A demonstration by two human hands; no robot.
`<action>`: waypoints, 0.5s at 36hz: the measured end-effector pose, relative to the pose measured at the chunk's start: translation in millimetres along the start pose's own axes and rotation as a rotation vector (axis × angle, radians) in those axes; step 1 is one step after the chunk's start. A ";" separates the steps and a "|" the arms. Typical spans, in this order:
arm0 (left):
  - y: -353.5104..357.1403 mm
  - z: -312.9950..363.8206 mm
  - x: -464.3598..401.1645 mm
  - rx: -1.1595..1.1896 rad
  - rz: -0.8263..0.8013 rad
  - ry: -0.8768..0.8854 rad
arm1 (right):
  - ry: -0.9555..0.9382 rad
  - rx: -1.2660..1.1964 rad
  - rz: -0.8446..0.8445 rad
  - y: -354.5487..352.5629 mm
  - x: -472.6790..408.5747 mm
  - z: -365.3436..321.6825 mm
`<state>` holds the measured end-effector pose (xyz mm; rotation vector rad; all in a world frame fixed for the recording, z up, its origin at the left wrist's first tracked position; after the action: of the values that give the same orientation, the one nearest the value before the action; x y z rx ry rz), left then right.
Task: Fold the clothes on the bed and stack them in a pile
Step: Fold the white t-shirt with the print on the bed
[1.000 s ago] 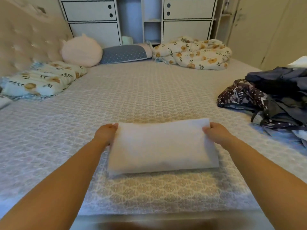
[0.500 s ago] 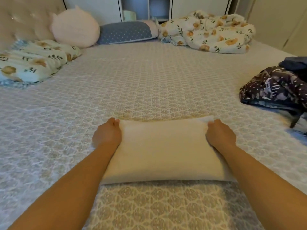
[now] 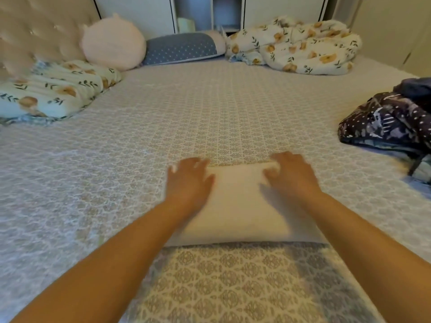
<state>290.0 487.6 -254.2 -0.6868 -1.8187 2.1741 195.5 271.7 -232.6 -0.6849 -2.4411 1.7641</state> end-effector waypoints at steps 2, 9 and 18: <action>15.7 29.5 20.2 0.052 -0.158 0.095 | -0.178 0.022 -0.167 22.3 14.8 -28.9; 36.3 -11.7 44.2 -0.067 -0.219 -0.086 | -0.086 0.106 -0.293 49.5 29.4 2.7; 16.1 -38.2 79.5 0.018 -0.112 -0.278 | 0.325 -0.097 -0.142 21.3 57.2 51.1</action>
<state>241.7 553.6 -291.0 -0.2800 -1.9114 2.3006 135.8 253.3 -281.9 -0.7208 -2.3005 1.3694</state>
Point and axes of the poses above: each hand's wrist, its own x-axis away from the middle knuckle, its own y-axis out of the palm, z = x × y, the point moved 2 cm from there along -x, towards the middle knuckle, and after that the axes turned 2 degrees about -x, right-handed, at the moved point
